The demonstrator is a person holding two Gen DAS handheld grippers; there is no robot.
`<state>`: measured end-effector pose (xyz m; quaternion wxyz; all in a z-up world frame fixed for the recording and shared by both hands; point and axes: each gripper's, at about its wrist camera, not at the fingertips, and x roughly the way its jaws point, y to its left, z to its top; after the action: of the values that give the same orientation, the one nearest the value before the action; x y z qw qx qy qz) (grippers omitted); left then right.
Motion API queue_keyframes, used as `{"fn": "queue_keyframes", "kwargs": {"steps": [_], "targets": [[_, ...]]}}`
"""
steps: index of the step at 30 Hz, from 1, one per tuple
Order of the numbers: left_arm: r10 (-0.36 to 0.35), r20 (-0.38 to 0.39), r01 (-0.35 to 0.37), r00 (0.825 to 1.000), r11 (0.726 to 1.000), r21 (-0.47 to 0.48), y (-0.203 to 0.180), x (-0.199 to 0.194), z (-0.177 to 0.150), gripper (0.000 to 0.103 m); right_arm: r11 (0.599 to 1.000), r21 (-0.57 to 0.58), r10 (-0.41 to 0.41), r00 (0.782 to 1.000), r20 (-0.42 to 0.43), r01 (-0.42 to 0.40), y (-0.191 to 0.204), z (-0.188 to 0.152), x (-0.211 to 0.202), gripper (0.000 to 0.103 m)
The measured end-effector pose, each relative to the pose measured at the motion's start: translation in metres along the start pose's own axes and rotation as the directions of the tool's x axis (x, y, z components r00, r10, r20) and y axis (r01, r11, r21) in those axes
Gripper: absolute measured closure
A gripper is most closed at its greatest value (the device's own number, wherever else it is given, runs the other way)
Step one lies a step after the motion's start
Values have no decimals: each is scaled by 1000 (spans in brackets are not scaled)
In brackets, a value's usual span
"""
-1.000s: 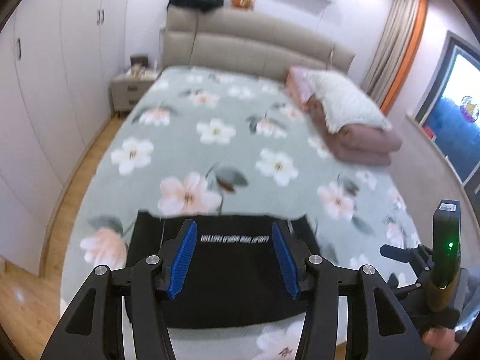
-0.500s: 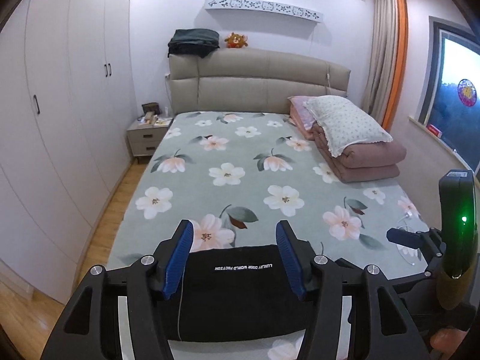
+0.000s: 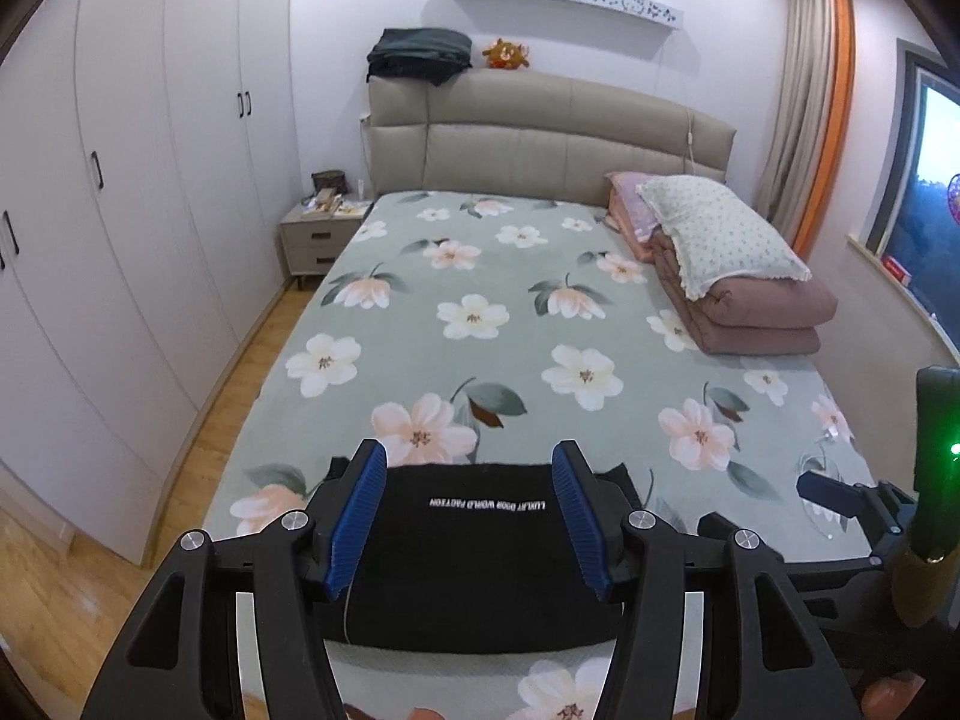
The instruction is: Fold large clothes
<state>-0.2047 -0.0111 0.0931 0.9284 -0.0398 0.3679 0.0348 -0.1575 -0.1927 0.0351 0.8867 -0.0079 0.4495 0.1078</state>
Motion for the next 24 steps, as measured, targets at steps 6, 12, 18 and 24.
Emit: {"fn": "queue_keyframes", "kwargs": {"steps": [6,12,18,24], "targets": [[7,-9,-7,1000,1000,22,-13,-1,-9,44,1000,6,7,1000,-7,-7,-9,-7,0,1],[7,-30,-6,1000,1000,27,-22,2,-14,44,1000,13,3,1000,-8,-3,-6,-9,0,1],[20,-45,-18,999,999,45,-30,6,-15,44,1000,25,19,1000,-21,-18,-19,-14,1,1],[25,-57,-20,998,996,82,-31,15,-11,44,1000,21,22,999,-29,-21,-23,-10,5,1]]}}
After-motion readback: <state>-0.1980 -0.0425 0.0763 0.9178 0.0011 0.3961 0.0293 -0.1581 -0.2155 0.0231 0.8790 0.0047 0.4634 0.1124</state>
